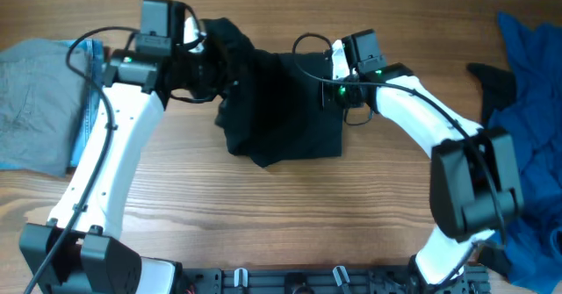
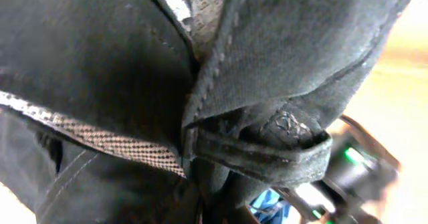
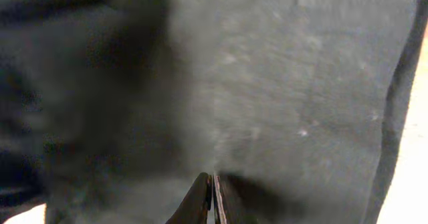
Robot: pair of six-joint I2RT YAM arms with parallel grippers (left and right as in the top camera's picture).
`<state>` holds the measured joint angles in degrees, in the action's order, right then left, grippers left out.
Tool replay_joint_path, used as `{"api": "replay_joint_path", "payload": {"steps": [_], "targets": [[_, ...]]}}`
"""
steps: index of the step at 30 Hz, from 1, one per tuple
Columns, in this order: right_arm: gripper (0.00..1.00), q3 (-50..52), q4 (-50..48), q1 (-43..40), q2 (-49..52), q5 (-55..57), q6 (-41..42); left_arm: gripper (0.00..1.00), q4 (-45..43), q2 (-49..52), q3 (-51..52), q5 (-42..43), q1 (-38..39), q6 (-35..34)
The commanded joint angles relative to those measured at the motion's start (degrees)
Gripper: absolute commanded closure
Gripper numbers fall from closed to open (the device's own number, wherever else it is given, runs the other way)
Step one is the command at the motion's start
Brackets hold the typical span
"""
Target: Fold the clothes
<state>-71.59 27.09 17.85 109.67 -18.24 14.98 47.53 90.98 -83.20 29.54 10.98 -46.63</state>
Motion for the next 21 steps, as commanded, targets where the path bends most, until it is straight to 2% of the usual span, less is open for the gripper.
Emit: {"api": "replay_joint_path", "payload": {"steps": [1,6,14,16,19,21], "targets": [[0.92,0.2,0.0,0.2,4.5,2.9,-1.3,0.96,-3.1,1.7,-0.5,-0.4,4.9,0.5],[0.96,0.2,1.5,0.2,7.8,9.4,1.1,0.96,-5.2,4.7,-0.5,-2.4,11.5,-0.8],[0.96,0.2,4.5,0.2,7.7,9.4,1.7,0.93,-11.0,9.9,-0.5,-5.2,17.0,-0.8],[0.96,0.2,6.6,0.1,7.2,9.5,1.7,0.90,-12.7,10.6,-0.5,-5.5,17.6,-0.8],[0.94,-1.1,11.0,-1.1,4.2,9.9,3.7,0.80,-14.6,11.0,-0.5,-5.9,17.8,-0.8],[0.91,-3.0,13.8,-2.7,1.4,9.9,3.5,0.79,-15.0,11.0,-0.5,-6.5,17.8,-0.8]]}}
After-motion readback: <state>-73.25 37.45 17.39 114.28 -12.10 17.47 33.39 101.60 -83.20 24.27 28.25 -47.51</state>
